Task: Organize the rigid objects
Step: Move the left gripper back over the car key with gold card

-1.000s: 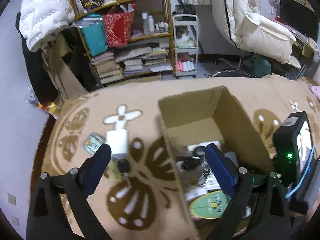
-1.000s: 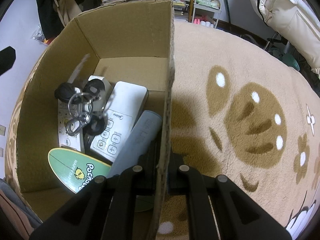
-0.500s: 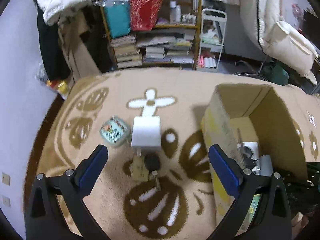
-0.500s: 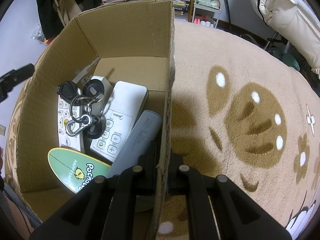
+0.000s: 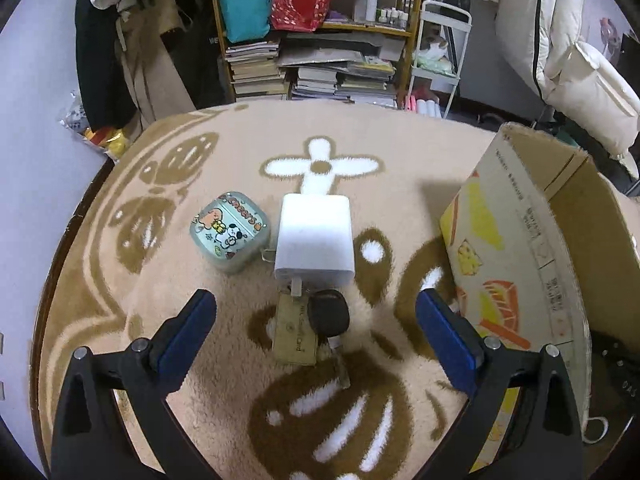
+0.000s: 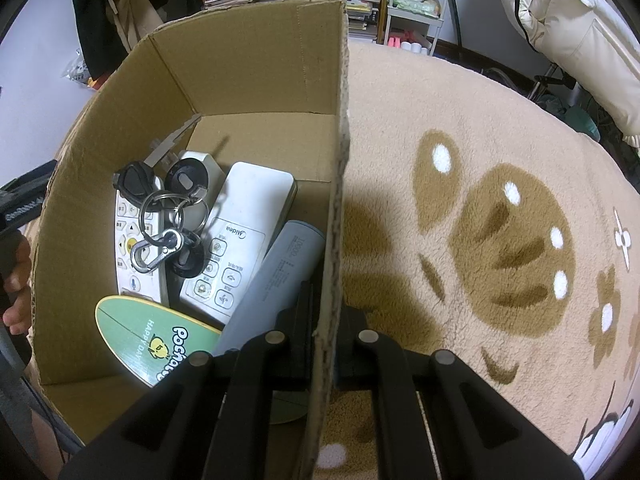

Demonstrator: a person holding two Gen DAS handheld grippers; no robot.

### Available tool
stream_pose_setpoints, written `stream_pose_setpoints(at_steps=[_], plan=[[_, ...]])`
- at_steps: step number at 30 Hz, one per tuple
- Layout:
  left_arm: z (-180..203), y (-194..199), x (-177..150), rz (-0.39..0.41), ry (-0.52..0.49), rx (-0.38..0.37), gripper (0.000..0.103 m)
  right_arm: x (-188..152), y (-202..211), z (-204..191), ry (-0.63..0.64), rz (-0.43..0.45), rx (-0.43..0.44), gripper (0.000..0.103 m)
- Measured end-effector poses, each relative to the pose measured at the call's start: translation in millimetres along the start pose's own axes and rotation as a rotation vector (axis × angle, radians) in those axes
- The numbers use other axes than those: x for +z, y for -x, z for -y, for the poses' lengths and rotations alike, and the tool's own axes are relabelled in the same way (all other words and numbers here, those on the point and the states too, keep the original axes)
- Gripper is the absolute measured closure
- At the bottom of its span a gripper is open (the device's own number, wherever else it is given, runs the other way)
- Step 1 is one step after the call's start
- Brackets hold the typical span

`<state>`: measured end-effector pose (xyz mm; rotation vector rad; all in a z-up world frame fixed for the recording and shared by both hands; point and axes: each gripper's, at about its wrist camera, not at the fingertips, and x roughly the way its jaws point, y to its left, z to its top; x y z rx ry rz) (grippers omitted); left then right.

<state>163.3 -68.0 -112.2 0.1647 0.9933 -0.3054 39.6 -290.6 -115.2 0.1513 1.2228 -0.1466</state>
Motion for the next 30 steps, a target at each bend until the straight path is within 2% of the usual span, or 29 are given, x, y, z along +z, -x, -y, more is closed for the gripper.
stream_pose_setpoints(at_steps=[5, 13, 16, 25, 27, 30], plan=[[-7.0, -15.9, -1.2, -0.048, 0.02, -0.021, 0.007, 0.3, 0.0, 0.1, 0.0, 0.0, 0.001, 0.095], [-10.2, -35.9, -8.1, -0.09, 0.014, -0.008, 0.008, 0.4, -0.1, -0.2, -0.001, 0.0, 0.001, 0.095], [-13.1, -43.2, -10.4, -0.115, 0.032, -0.02, 0.017, 0.4, -0.2, 0.0, -0.001, 0.0, 0.001, 0.095], [-9.6, -49.8, -16.7, -0.092, 0.004, 0.006, 0.018, 0.5, -0.2, 0.0, -0.001, 0.0, 0.002, 0.095], [-8.0, -48.9, -17.6, -0.09, -0.003, 0.008, 0.022, 0.3, -0.3, -0.3, -0.001, 0.0, 0.002, 0.095], [-7.6, -44.3, -16.4, -0.098, -0.012, -0.029, 0.046, 0.6, -0.3, -0.6, -0.002, 0.0, 0.003, 0.095]])
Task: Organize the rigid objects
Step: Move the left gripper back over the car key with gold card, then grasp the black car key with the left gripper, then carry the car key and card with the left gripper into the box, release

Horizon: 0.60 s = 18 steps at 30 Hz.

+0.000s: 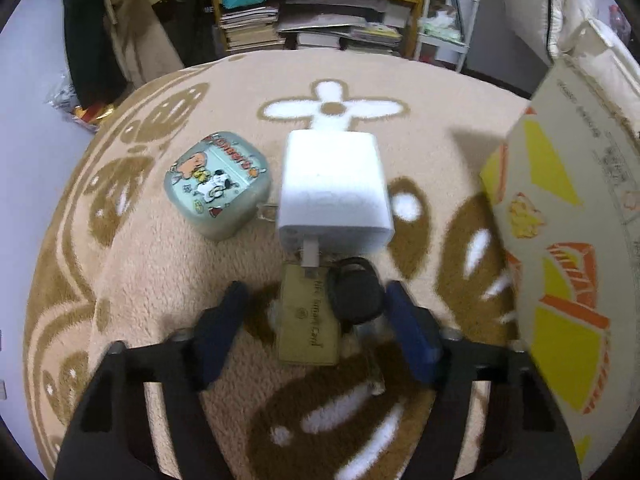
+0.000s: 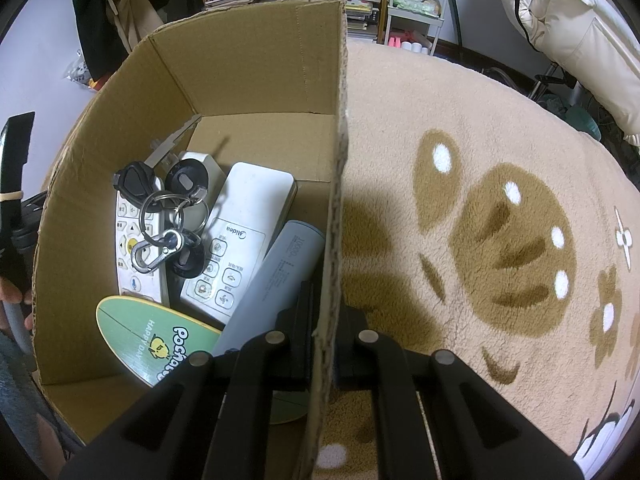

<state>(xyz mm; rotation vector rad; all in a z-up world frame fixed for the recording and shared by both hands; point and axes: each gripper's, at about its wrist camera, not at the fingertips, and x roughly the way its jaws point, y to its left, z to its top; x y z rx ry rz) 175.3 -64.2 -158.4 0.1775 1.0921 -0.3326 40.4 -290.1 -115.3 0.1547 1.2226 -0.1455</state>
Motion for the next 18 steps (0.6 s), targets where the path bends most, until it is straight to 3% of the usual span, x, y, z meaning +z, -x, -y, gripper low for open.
stream_pose_setpoints(at_steps=[2, 5, 15, 18], plan=[[4.9, 3.0, -0.4, -0.005, -0.02, -0.015, 0.065, 0.0, 0.1, 1.0, 0.0, 0.0, 0.0, 0.095], [10.1, 7.1, -1.5, 0.0, -0.035, -0.02, 0.075, 0.1, 0.2, 0.7, 0.0, 0.0, 0.001, 0.095], [3.5, 19.6, -2.4, 0.021, -0.008, -0.021, 0.077, 0.5, -0.3, 0.4, 0.0, 0.0, 0.002, 0.095], [4.5, 22.5, -3.3, 0.022, -0.013, -0.026, 0.084, 0.5, -0.5, 0.2, -0.001, 0.0, 0.002, 0.095]])
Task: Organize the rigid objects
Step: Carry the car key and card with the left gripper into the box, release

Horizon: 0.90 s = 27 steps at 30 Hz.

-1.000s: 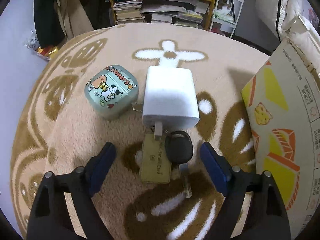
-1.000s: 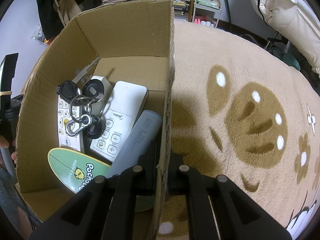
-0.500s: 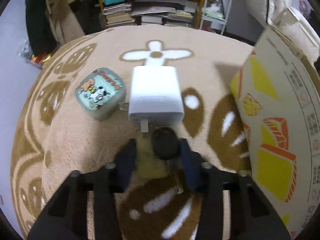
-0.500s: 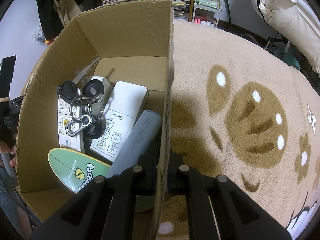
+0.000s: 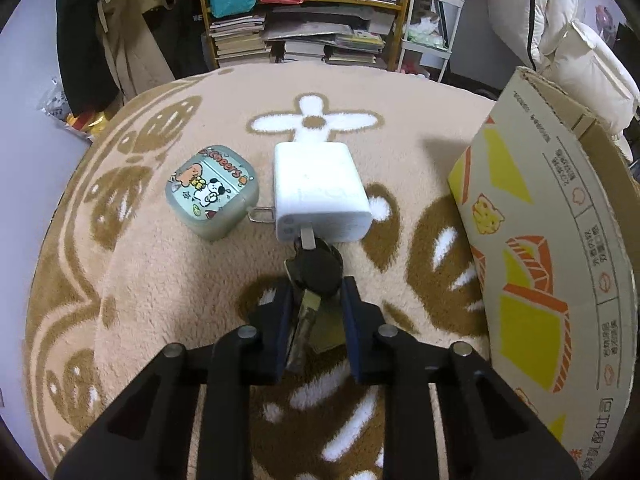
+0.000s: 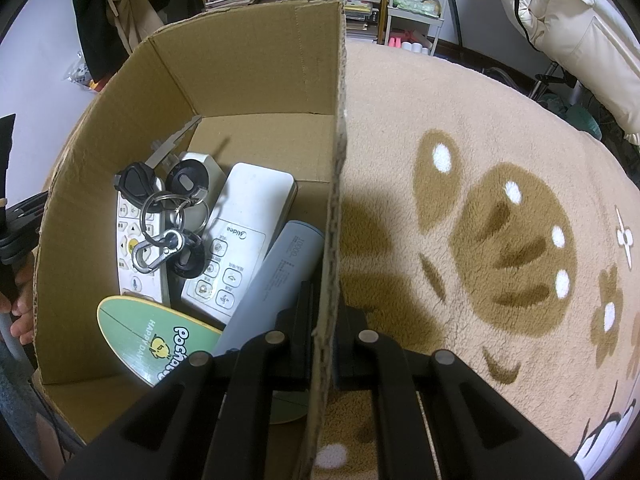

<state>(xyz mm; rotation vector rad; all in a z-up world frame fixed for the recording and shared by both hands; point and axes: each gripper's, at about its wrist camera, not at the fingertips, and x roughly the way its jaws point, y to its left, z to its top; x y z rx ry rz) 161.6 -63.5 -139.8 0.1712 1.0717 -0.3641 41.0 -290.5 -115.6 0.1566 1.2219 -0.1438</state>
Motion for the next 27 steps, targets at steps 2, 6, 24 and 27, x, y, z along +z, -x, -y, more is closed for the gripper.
stream_pose_setpoints(at_steps=[2, 6, 24, 27], plan=[[0.6, 2.4, -1.2, 0.007, -0.006, -0.01, 0.087, 0.1, -0.3, -0.3, 0.0, 0.0, 0.0, 0.095], [2.4, 5.6, -3.2, 0.012, -0.016, -0.013, 0.089, 0.1, -0.4, -0.2, 0.0, 0.0, 0.001, 0.095], [8.6, 29.9, -9.1, 0.053, -0.039, -0.023, 0.1, 1.9, -0.5, -1.6, -0.005, 0.002, 0.007, 0.095], [10.2, 40.6, -8.1, 0.072, -0.047, -0.017, 0.1, 2.6, -0.5, -3.0, -0.005, 0.002, 0.008, 0.095]])
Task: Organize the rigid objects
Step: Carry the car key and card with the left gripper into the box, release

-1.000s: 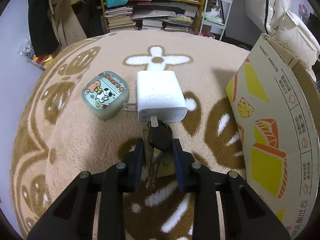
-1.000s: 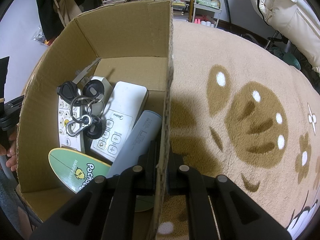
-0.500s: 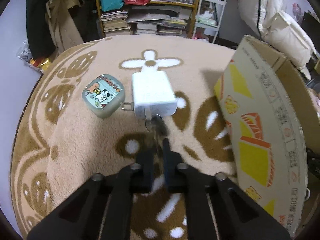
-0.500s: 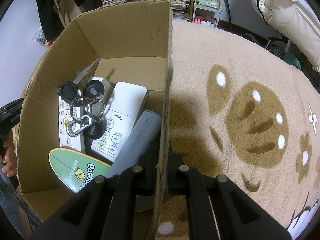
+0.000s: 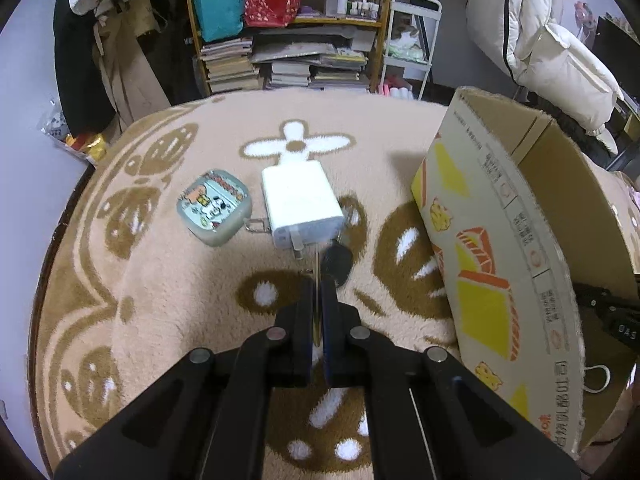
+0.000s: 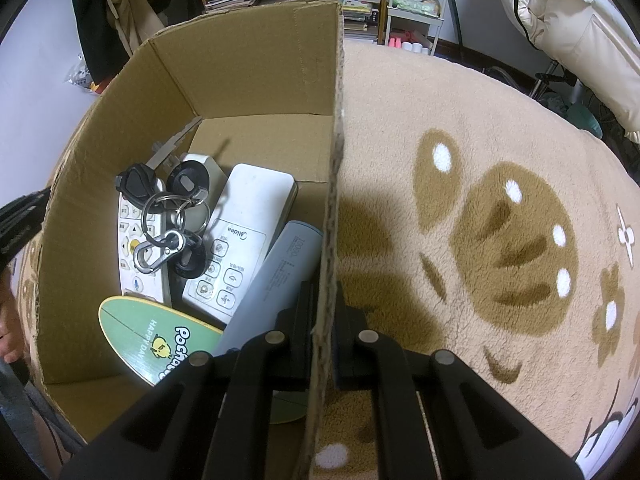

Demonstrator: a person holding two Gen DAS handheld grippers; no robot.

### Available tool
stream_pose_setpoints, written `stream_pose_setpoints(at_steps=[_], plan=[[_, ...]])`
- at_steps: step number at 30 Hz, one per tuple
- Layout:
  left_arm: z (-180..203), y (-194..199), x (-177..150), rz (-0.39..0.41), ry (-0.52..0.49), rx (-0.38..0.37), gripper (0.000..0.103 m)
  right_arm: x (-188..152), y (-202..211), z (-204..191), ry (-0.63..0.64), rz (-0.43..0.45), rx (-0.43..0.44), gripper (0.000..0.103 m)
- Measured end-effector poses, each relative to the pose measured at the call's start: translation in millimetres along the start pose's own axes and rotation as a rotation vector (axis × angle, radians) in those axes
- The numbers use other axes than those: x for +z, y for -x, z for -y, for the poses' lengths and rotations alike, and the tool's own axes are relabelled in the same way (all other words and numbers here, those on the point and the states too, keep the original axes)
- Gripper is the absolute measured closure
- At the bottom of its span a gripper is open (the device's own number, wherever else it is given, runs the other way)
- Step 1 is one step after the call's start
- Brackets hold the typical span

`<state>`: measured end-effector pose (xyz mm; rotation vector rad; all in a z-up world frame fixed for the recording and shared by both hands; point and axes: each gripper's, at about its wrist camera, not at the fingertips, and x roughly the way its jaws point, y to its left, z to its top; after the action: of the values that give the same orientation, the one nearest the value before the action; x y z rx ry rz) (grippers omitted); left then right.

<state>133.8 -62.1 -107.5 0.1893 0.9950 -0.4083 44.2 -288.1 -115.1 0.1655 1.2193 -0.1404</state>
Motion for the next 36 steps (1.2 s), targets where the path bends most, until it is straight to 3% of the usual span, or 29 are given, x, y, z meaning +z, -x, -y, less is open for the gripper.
stream_pose_setpoints(at_steps=[10, 15, 21, 26, 36], plan=[[24.3, 69.8, 20.8, 0.16, -0.085, -0.008, 0.1, -1.3, 0.4, 2.3, 0.0, 0.0, 0.0, 0.095], [41.4, 103.5, 27.9, 0.218, -0.121, -0.057, 0.1, -1.3, 0.5, 2.3, 0.0, 0.001, 0.001, 0.095], [73.8, 138.4, 33.0, 0.292, -0.18, -0.041, 0.1, -1.8, 0.9, 2.7, 0.0, 0.001, 0.001, 0.095], [102.3, 148.5, 31.1, 0.319, -0.229, -0.068, 0.1, -2.0, 1.0, 3.1, 0.001, 0.001, 0.001, 0.095], [140.7, 134.9, 21.4, 0.287, -0.309, -0.126, 0.1, -2.4, 2.5, 3.1, 0.003, -0.001, 0.0, 0.095]])
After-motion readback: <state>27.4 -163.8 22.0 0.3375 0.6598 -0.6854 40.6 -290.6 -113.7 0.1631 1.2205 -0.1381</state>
